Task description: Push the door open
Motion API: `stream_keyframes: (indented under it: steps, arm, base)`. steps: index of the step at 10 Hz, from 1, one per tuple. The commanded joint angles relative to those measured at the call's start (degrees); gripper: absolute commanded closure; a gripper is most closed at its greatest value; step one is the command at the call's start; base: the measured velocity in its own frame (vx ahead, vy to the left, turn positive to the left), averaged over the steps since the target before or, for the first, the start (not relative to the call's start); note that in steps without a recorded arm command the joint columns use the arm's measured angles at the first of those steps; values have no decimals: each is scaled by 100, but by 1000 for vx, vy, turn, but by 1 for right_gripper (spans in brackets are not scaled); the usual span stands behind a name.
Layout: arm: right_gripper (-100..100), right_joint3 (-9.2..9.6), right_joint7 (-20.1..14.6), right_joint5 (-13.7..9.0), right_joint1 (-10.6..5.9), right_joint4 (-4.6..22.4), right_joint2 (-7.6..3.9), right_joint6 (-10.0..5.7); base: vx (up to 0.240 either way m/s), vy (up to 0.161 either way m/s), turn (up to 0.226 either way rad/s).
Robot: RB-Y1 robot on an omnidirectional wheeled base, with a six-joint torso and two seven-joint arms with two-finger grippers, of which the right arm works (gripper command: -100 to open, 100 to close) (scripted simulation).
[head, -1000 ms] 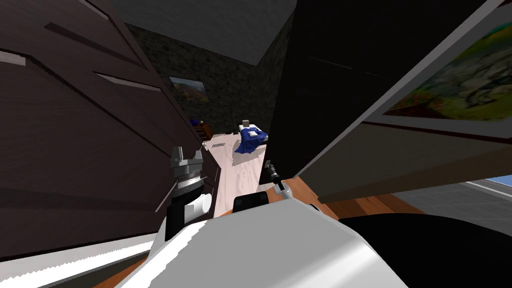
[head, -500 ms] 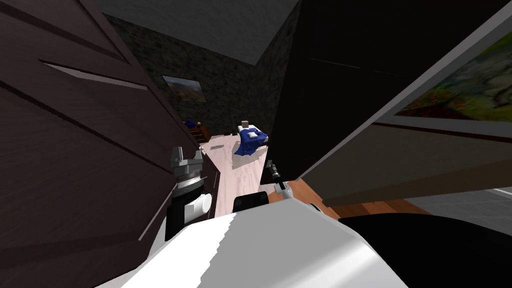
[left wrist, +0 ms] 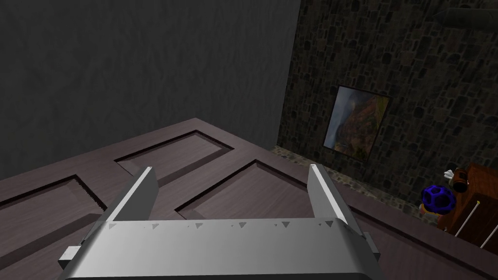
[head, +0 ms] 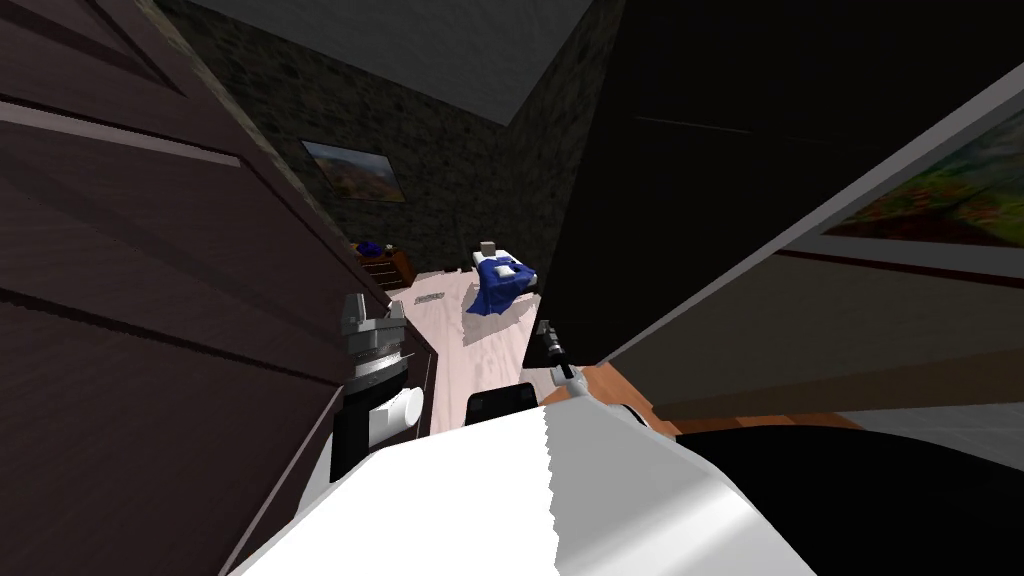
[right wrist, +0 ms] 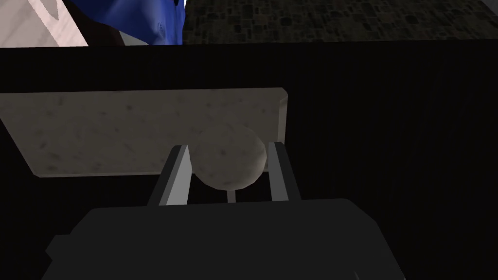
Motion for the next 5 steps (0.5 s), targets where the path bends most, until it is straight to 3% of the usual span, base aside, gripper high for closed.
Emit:
stream_keyframes:
  steps: [1, 2, 5]
  arm:
    - [100, -33, 4, -11, 110, -244, -12, 120]
    - [100, -156, 71, -90, 104, -227, -13, 138]
    - [100, -241, 117, -145, 100, -213, -14, 150]
  base:
    - [39, 9, -3]
    - [103, 53, -47]
    - [154, 85, -58]
